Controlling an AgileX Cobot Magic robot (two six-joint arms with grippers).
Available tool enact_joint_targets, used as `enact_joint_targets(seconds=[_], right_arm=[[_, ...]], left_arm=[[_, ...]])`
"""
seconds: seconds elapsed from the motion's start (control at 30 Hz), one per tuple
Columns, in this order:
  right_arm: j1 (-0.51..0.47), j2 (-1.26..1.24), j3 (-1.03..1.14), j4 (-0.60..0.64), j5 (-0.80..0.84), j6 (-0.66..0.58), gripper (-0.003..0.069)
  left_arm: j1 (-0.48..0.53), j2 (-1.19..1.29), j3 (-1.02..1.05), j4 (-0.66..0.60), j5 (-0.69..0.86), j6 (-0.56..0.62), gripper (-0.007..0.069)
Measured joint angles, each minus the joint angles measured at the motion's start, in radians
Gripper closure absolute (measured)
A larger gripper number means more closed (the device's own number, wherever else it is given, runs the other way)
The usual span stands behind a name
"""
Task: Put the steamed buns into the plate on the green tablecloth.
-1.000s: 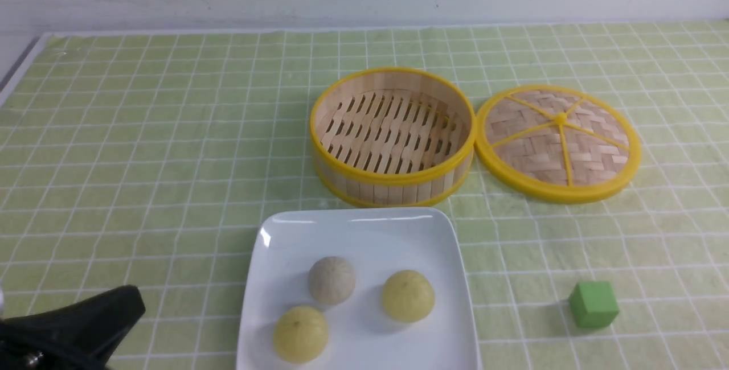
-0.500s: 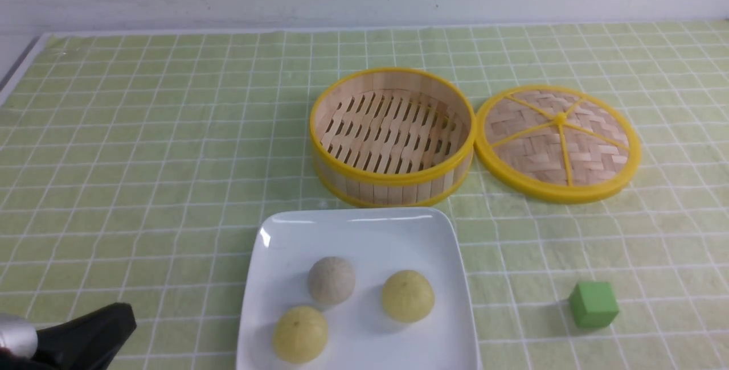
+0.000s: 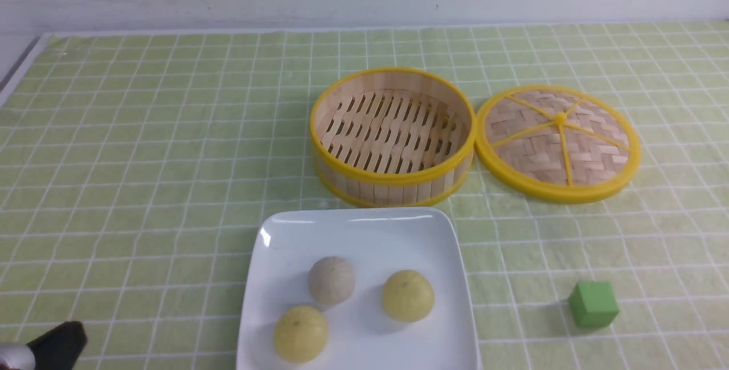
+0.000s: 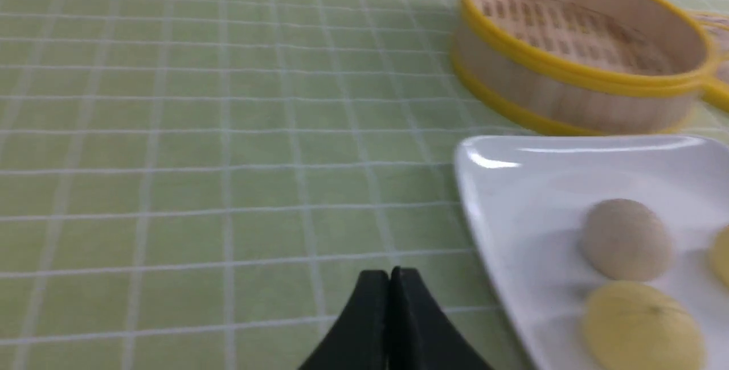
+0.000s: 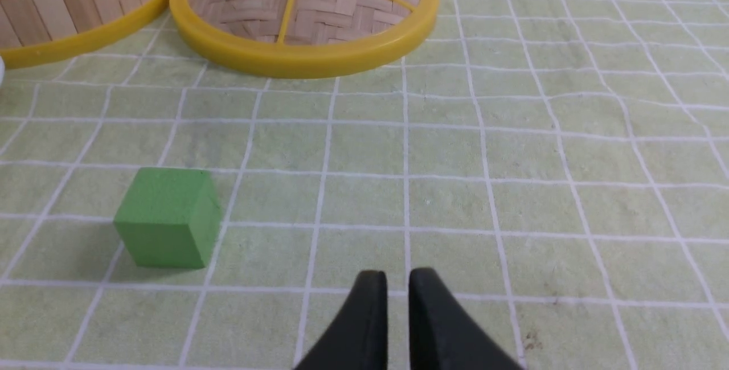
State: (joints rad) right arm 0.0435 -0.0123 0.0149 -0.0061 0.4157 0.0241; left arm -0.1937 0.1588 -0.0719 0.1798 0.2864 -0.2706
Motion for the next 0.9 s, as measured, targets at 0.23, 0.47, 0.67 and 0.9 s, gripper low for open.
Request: enact_joint_targets(seconds=[0.23, 0.47, 0.67, 0.9], right_arm=[[0.0, 0.0, 0.0, 0.0, 0.0, 0.0, 0.0568], [0.0, 0.0, 0.0, 0.0, 0.0, 0.0, 0.0566], [0.0, 0.0, 0.0, -0.001, 0.0, 0.0, 0.0559], [0.0, 0.0, 0.0, -0.001, 0.0, 0.0, 0.0552]], left_arm=[[0.21, -0.142, 0.086, -0.01, 0.017, 0.037, 0.0606], [0.195, -0.17, 0.099, -0.011, 0.039, 0.037, 0.0597], [0.178, -0.17, 0.099, -0.011, 0.072, 0.037, 0.059], [0.178, -0.17, 0.099, -0.011, 0.079, 0.037, 0.0587]])
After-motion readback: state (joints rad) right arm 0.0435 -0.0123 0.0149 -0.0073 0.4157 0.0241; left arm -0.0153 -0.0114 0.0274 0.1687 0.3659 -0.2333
